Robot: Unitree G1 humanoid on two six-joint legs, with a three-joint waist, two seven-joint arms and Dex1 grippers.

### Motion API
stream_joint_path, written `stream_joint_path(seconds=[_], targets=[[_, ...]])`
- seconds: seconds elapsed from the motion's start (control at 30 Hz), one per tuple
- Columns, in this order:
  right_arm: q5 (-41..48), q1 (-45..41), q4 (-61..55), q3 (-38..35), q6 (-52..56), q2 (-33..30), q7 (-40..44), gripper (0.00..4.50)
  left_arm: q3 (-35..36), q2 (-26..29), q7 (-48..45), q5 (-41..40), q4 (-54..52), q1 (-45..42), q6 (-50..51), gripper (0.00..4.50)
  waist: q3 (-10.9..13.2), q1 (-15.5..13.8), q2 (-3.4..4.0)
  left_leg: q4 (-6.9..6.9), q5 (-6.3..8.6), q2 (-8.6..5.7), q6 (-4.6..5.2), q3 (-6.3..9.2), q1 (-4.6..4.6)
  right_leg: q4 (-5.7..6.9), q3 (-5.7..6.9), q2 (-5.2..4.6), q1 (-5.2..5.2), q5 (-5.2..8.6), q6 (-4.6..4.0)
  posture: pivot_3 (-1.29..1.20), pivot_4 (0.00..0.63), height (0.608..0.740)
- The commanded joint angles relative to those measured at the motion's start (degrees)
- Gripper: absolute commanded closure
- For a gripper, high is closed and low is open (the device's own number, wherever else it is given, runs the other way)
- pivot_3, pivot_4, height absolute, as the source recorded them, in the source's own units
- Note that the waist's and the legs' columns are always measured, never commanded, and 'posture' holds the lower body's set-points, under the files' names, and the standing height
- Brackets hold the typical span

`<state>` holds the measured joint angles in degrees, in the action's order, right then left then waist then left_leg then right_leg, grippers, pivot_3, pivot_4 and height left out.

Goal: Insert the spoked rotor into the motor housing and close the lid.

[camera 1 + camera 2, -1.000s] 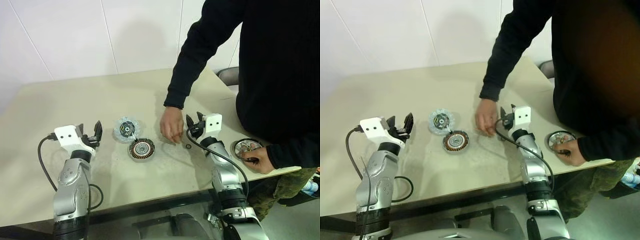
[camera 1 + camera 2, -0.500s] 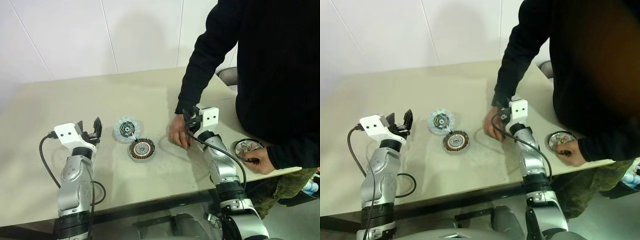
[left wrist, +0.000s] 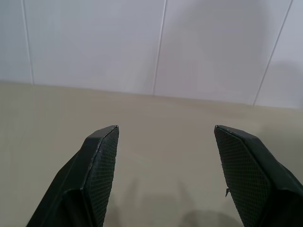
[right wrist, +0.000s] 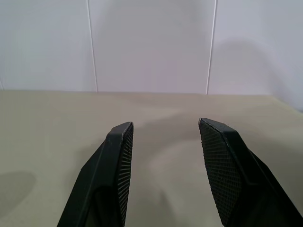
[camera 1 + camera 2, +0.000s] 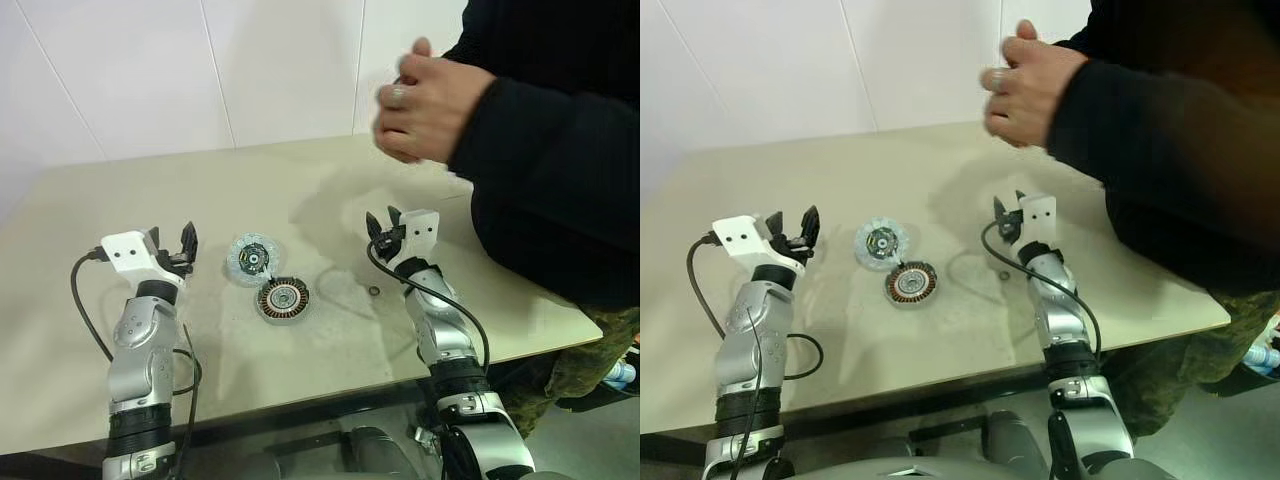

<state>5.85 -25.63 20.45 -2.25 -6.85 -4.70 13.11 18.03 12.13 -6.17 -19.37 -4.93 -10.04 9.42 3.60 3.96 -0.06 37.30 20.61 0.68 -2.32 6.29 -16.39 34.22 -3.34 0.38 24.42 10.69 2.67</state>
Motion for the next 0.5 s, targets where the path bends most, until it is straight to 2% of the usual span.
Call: stream_joint_path(seconds=[0.03,0.5], targets=[[0.42,-0.79,-0.89,-0.21,-1.42,0.36,-0.01,2.25,0.96,1.19,0.00,0.09,-2.40,-0.68,-0.40,1.06,0.00,0.00,0.00,0.01,0.00,0.00,0.00,0.00,0.00,0.00,0.00,0.00,0.00,0.00,0.00,0.00,0.000,0.740],[0.27,-1.54,0.25,-0.60,-1.52,-0.16,0.40,2.25,1.55,1.05,-0.28,-0.39,-3.26,1.46,-0.01,1.06,0.00,-0.01,0.00,0.01,0.00,0.00,0.00,0.00,0.00,0.01,0.00,0.00,0.00,0.00,0.00,0.00,0.000,0.740]])
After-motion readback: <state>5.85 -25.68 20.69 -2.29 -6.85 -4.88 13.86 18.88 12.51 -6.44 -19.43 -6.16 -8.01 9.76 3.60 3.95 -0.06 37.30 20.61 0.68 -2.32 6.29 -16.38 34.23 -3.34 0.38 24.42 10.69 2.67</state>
